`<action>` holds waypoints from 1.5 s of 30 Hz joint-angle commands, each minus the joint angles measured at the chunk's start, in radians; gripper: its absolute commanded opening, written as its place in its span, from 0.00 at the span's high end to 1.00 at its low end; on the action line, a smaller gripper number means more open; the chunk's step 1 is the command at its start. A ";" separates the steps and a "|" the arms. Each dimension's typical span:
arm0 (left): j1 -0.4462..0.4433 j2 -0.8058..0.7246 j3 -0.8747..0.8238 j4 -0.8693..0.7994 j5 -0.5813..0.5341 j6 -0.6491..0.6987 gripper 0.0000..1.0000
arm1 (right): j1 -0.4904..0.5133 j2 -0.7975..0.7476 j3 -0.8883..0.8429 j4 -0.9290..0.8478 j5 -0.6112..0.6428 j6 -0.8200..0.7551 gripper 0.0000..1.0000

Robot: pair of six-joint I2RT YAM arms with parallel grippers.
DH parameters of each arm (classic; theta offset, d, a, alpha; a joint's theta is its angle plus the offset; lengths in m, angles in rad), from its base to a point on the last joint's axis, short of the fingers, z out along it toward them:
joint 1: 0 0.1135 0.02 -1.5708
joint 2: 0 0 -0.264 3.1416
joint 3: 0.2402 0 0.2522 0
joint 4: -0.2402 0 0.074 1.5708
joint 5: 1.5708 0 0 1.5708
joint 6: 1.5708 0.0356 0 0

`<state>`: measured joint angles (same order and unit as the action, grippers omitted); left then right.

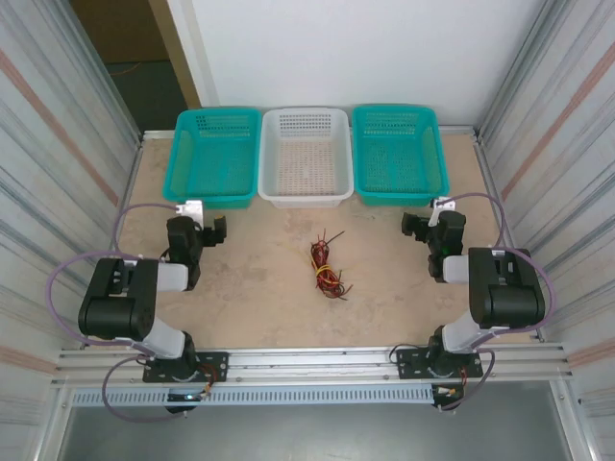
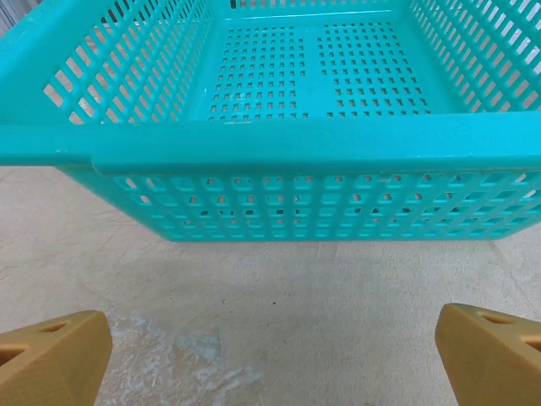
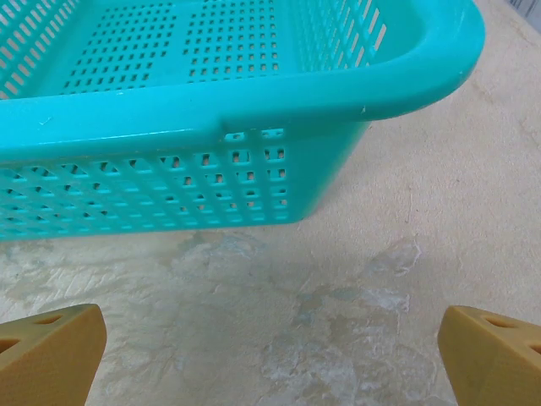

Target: Untangle the cables

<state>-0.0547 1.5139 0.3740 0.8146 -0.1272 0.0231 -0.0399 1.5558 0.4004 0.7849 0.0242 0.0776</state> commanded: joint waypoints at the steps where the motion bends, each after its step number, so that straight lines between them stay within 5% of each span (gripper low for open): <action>1: 0.007 -0.006 0.021 0.005 -0.004 0.014 0.01 | -0.002 -0.016 0.009 0.013 -0.010 0.014 0.01; 33: 0.010 -0.014 0.019 0.021 -0.030 0.007 0.01 | 0.004 -0.039 -0.003 0.026 0.004 0.012 0.01; 40: -0.039 -0.286 0.125 -0.408 -0.186 -0.038 0.01 | 0.009 -0.413 -0.017 -0.281 0.118 0.056 0.01; 45: -0.161 -0.442 0.208 -0.704 -0.229 -0.040 0.01 | 0.027 -0.615 0.097 -0.724 0.186 0.154 0.01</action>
<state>-0.1566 1.1275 0.5350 0.3485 -0.2932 -0.0044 -0.0288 0.9947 0.4324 0.3706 0.1406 0.1547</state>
